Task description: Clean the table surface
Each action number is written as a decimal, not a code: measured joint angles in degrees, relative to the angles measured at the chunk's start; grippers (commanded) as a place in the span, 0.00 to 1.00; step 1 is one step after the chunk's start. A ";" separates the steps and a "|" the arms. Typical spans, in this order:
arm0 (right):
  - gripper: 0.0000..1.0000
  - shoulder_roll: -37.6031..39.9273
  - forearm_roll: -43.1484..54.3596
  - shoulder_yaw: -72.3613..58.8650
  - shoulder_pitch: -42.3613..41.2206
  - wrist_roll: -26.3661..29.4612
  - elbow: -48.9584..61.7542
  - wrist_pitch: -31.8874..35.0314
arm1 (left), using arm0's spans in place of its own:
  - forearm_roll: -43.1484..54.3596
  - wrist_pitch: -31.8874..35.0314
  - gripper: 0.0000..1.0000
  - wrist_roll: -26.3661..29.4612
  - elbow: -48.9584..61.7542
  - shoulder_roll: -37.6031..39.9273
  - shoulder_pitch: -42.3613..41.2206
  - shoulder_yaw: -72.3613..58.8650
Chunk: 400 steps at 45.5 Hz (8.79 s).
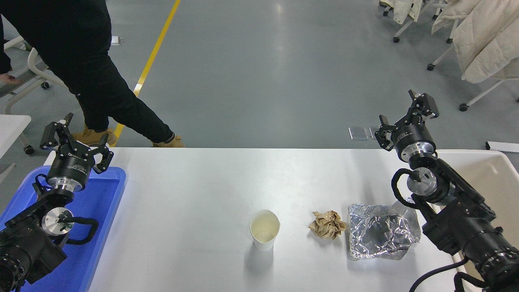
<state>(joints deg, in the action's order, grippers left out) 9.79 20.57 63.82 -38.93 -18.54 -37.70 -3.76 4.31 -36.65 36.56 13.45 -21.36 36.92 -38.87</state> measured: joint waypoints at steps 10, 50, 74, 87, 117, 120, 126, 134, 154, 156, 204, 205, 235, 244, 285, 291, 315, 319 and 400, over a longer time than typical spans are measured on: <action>1.00 0.27 0.00 0.05 0.13 -0.01 0.10 -0.01 | 0.00 0.00 1.00 0.00 0.00 0.00 -0.01 0.00; 1.00 0.84 -0.08 -1.02 -0.56 0.16 -0.23 -0.09 | 0.00 0.00 1.00 0.00 0.00 -0.08 0.08 0.11; 1.00 3.71 -0.08 -4.72 0.62 0.16 -0.38 -0.56 | 0.00 0.00 1.00 0.00 0.01 -0.09 0.11 0.11; 1.00 4.29 -0.08 -5.72 1.24 0.09 -0.42 0.29 | 0.00 -0.08 1.00 0.00 0.03 -0.09 0.15 0.11; 1.00 17.72 1.55 -35.89 -6.29 1.12 -4.70 0.34 | 0.00 -0.09 1.00 0.00 0.05 -0.08 0.18 0.11; 1.00 19.39 2.98 -39.54 -7.45 1.41 -5.69 0.41 | 0.00 -0.09 1.00 0.00 0.05 -0.08 0.18 0.11; 1.00 22.13 7.46 -46.84 -10.02 1.77 -6.98 0.57 | 0.00 -0.09 1.00 0.00 0.05 -0.08 0.17 0.11; 1.00 24.90 15.56 -56.98 -13.43 1.92 -7.88 0.75 | 0.00 -0.09 1.00 0.00 0.04 -0.08 0.17 0.11; 1.00 31.75 37.49 -70.53 -16.32 0.42 -10.79 5.11 | 0.00 -0.09 1.00 0.00 0.04 -0.08 0.17 0.11; 1.00 32.27 38.56 -72.02 -16.36 -0.14 -10.98 5.32 | 0.00 -0.09 1.00 0.00 0.04 -0.08 0.17 0.11; 1.00 47.14 46.65 -85.96 -23.76 -3.61 -38.29 6.33 | 0.00 -0.09 1.00 0.00 0.02 -0.09 0.16 0.12; 1.00 47.52 46.65 -85.93 -24.13 -3.34 -39.55 6.35 | 0.00 -0.09 1.00 0.00 0.02 -0.08 0.16 0.12; 1.00 38.43 32.35 -81.32 -25.30 10.78 -52.33 5.21 | 0.00 -0.09 1.00 0.00 0.02 -0.08 0.15 0.12; 1.00 31.90 28.65 -79.43 -22.51 12.58 -52.69 2.21 | -0.01 -0.09 1.00 0.00 0.03 -0.08 0.14 0.12; 1.00 9.12 22.63 -76.08 -17.78 16.25 -39.32 -3.92 | 0.00 -0.09 1.00 0.00 0.01 -0.08 0.18 0.12; 0.99 7.41 22.40 -76.04 -17.59 16.51 -36.94 -3.98 | 0.00 -0.09 1.00 0.00 0.02 -0.08 0.18 0.12; 0.77 2.33 22.97 -77.60 -17.26 16.74 -31.13 -4.03 | 0.00 -0.09 1.00 0.00 0.05 -0.08 0.17 0.14; 0.73 1.85 23.05 -77.83 -17.25 16.74 -30.54 -4.04 | 0.00 -0.09 1.00 0.00 0.05 -0.08 0.16 0.14; 0.00 34.63 22.36 -80.18 -31.14 17.10 -49.20 8.95 | 0.01 -0.09 1.00 0.00 0.04 -0.08 0.17 0.15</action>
<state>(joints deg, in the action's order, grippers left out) 44.43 42.92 -16.36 -70.07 -1.44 -86.90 5.19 4.31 -36.74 36.56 13.49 -21.45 37.09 -38.71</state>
